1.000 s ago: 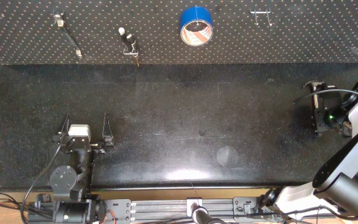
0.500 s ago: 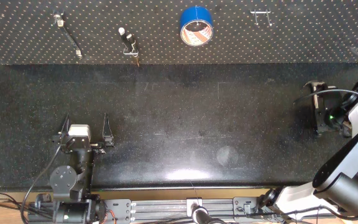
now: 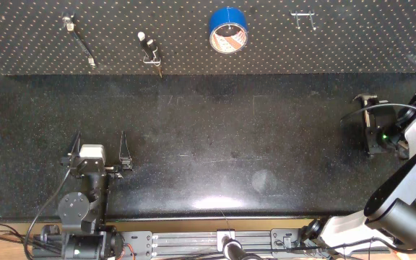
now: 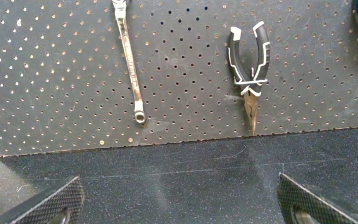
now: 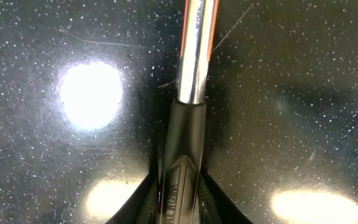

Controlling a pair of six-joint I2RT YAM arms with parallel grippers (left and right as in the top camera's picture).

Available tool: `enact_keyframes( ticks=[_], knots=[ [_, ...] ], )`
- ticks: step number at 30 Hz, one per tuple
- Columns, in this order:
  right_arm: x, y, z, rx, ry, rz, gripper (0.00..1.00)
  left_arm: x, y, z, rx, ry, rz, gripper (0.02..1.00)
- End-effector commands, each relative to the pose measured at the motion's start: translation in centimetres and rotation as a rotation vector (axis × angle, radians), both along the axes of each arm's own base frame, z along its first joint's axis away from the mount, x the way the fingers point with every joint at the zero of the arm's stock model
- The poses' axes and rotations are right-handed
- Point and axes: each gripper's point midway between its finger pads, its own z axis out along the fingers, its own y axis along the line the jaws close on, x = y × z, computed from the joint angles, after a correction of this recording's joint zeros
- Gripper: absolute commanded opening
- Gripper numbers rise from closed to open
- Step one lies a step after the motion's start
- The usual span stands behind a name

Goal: Place Tools Onto Pegboard

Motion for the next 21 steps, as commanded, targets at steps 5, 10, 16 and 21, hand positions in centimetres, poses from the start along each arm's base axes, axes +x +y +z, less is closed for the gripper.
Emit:
enact_keyframes(
  ticks=[5, 10, 16, 21],
  knots=[
    [-0.31, 0.42, -0.47, 0.01, 0.022, 0.034, 0.137, -0.05, -0.33, -0.05, 0.011, 0.0, -0.018, 0.996],
    [-0.31, 0.42, -0.47, 0.01, 0.022, 0.034, 0.134, -0.05, -0.33, -0.04, 0.011, -0.001, -0.018, 0.993],
    [-0.28, 0.47, -0.47, 0.012, 0.02, 0.034, 0.128, -0.05, -0.33, -0.04, 0.011, -0.001, -0.018, 0.996],
    [-0.27, 0.46, -0.46, 0.012, 0.019, 0.033, 0.117, -0.05, -0.33, -0.05, 0.011, 0.0, -0.018, 0.996]
  ],
)
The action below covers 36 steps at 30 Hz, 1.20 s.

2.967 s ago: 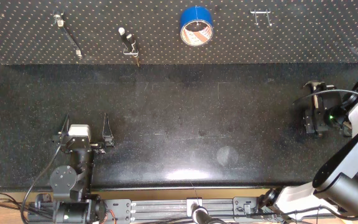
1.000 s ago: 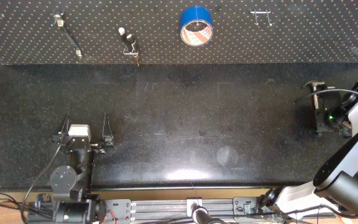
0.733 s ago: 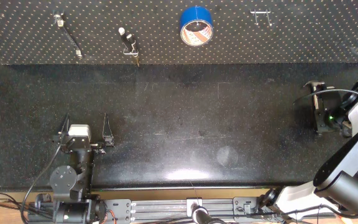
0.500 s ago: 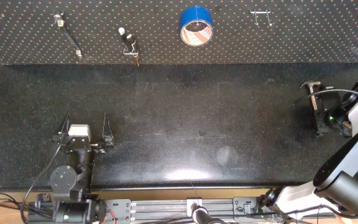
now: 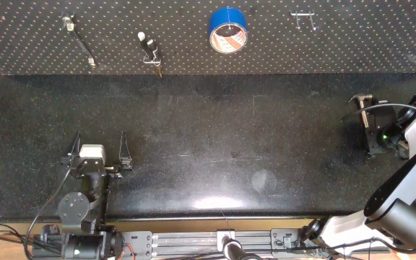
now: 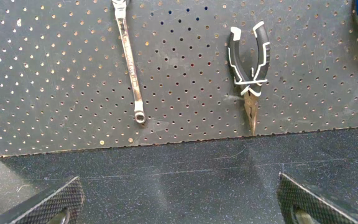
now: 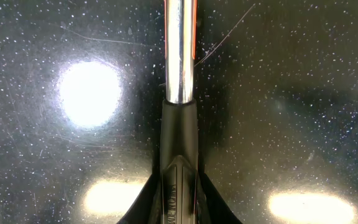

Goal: Place Tools Onto Pegboard

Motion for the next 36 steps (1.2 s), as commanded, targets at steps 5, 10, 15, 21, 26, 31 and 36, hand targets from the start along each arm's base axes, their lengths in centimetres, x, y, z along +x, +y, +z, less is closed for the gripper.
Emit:
enact_keyframes(
  ticks=[5, 10, 15, 21, 26, 31, 36],
  knots=[
    [-0.2, 0.4, -0.4, 0.013, 0.015, 0.02, 0.117, -0.1, -0.3, 0.0, 0.011, 0.0, -0.018, 0.996],
    [-0.2, 0.4, -0.4, 0.013, 0.014, 0.02, 0.117, -0.1, -0.3, 0.0, 0.011, -0.001, -0.018, 0.996],
    [-0.1, 0.5, -0.4, 0.016, 0.012, 0.02, 0.082, -0.1, -0.3, 0.0, 0.011, 0.0, -0.018, 0.993],
    [0.7, 1.1, 0.5, 0.048, -0.048, -0.02, 0.077, -0.1, -0.3, 0.0, 0.011, 0.0, -0.018, 0.996],
    [0.9, 1.0, 1.2, 0.04, -0.07, -0.021, 0.077, -0.1, -0.3, 0.0, 0.011, 0.0, -0.018, 0.996],
    [0.5, 1.1, 1.2, 0.037, -0.047, -0.023, 0.077, -0.1, -0.3, 0.0, 0.011, -0.001, -0.018, 0.996],
    [0.0, 1.5, 1.2, 0.06, -0.028, -0.067, 0.075, -0.1, -0.3, 0.0, 0.011, 0.0, -0.018, 0.996]
  ],
)
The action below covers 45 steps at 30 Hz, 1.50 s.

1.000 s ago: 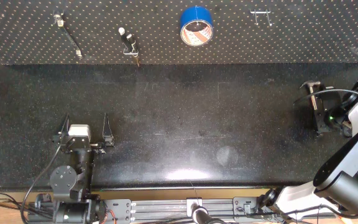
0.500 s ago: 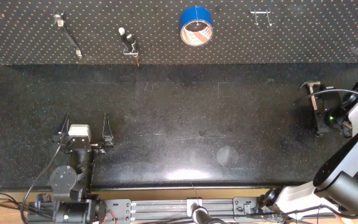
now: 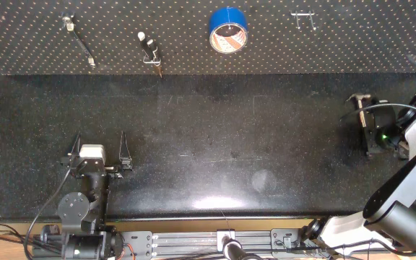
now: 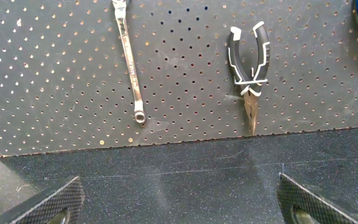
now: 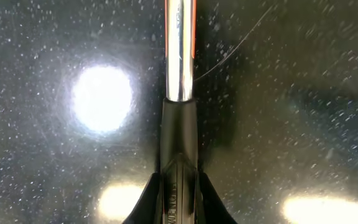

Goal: Place Tools Onto Pegboard

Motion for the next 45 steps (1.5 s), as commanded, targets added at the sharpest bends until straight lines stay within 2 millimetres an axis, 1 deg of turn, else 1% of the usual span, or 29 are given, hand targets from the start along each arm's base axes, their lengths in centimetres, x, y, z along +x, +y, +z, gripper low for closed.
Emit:
enact_keyframes(
  ticks=[1, 3, 6, 8, 11, 14, 15, 19, 22, 24, 27, 29, 33, 36, 38, 41, 45],
  knots=[
    [0.1, 0.5, 0.7, 0.011, -0.016, -0.03, 0.077, -0.1, -0.3, 0.0, 0.011, -0.001, -0.018, 0.996],
    [0.9, 0.6, 0.9, 0.017, -0.056, -0.016, 0.075, -0.1, -0.3, 0.0, 0.011, 0.0, -0.018, 0.996],
    [3.3, 1.6, 1.9, 0.107, -0.181, -0.091, 0.075, 0.0, -0.3, -0.1, 0.011, 0.0, -0.018, 0.996],
    [5.1, 1.2, 3.5, 0.124, -0.279, -0.176, 0.075, -0.1, -0.3, 0.0, 0.011, 0.0, -0.018, 0.996],
    [6.8, 0.6, 5.8, 0.119, -0.39, -0.246, 0.075, -0.1, -0.3, 0.0, 0.011, 0.0, -0.018, 0.996],
    [8.1, 0.9, 9.1, 0.148, -0.514, -0.265, 0.077, -0.1, -0.3, 0.0, 0.011, 0.0, -0.018, 0.996],
    [8.3, 1.5, 10.7, 0.158, -0.561, -0.244, 0.075, -0.1, -0.3, 0.0, 0.011, 0.0, -0.018, 0.996],
    [8.0, 1.9, 12.8, 0.138, -0.604, -0.228, 0.075, -0.1, -0.3, 0.0, 0.011, 0.0, -0.018, 0.996],
    [7.6, 3.1, 13.8, 0.139, -0.611, -0.206, 0.075, -0.1, -0.3, 0.0, 0.011, 0.0, -0.018, 0.996],
    [7.4, 4.5, 14.3, 0.151, -0.603, -0.18, 0.075, -0.1, -0.3, 0.0, 0.011, -0.001, -0.018, 0.996],
    [7.2, 7.9, 15.7, 0.167, -0.606, -0.1, 0.075, -0.1, -0.3, 0.0, 0.011, 0.0, -0.018, 0.996],
    [7.3, 9.5, 16.6, 0.172, -0.622, -0.055, 0.075, -0.1, -0.3, 0.0, 0.011, 0.0, -0.018, 0.996],
    [7.6, 11.7, 18.0, 0.197, -0.656, -0.036, 0.075, -0.1, -0.3, 0.0, 0.011, 0.0, -0.018, 0.996],
    [8.1, 12.8, 18.8, 0.212, -0.684, -0.022, 0.075, -0.1, -0.3, 0.0, 0.011, 0.0, -0.018, 0.996],
    [8.7, 13.6, 19.7, 0.204, -0.721, -0.002, 0.075, -0.1, -0.3, 0.0, 0.011, -0.001, -0.018, 0.996],
    [9.5, 14.0, 20.7, 0.138, -0.764, 0.012, 0.073, -0.1, -0.3, 0.0, 0.011, 0.0, -0.018, 0.996],
    [10.4, 15.6, 21.3, 0.081, -0.792, 0.061, 0.08, 0.0, -0.3, -0.1, 0.011, 0.0, -0.018, 0.996]
  ],
)
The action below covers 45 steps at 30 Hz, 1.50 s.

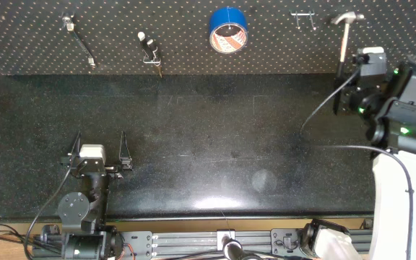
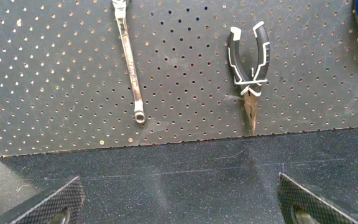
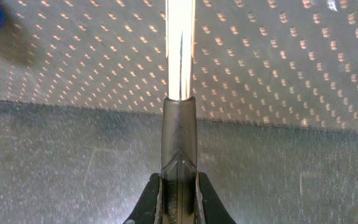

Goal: Place Tools Onto Pegboard

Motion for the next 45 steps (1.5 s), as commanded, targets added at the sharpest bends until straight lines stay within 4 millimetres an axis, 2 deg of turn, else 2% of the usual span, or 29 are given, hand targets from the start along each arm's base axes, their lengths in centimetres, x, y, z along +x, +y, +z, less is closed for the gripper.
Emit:
enact_keyframes(
  ticks=[1, 6, 11, 21, 26, 31, 45],
  knots=[
    [0.7, 1.8, 1.6, -0.09, -0.057, -0.005, 0.075, -0.1, -0.3, 0.0, 0.011, 0.0, -0.018, 0.996],
    [1.6, 3.2, 2.1, -0.199, -0.082, -0.053, 0.075, -0.1, -0.3, 0.0, 0.011, 0.0, -0.018, 0.996],
    [2.0, 3.4, 1.8, -0.125, -0.071, -0.105, 0.075, -0.1, -0.3, 0.0, 0.011, -0.001, -0.018, 0.996],
    [2.4, 3.5, 1.4, -0.089, -0.062, -0.127, 0.075, -0.1, -0.3, 0.0, 0.011, -0.001, -0.018, 0.996],
    [2.3, 5.1, 1.4, -0.104, -0.063, -0.081, 0.075, -0.1, -0.3, 0.0, 0.011, 0.0, -0.018, 0.996],
    [2.3, 5.3, 1.3, -0.13, -0.062, -0.084, 0.073, -0.1, -0.3, 0.0, 0.011, 0.0, -0.018, 0.996],
    [3.3, 5.4, -1.3, -0.137, 0.002, -0.077, 0.075, -0.1, -0.3, 0.0, 0.011, 0.0, -0.018, 0.996]
  ],
)
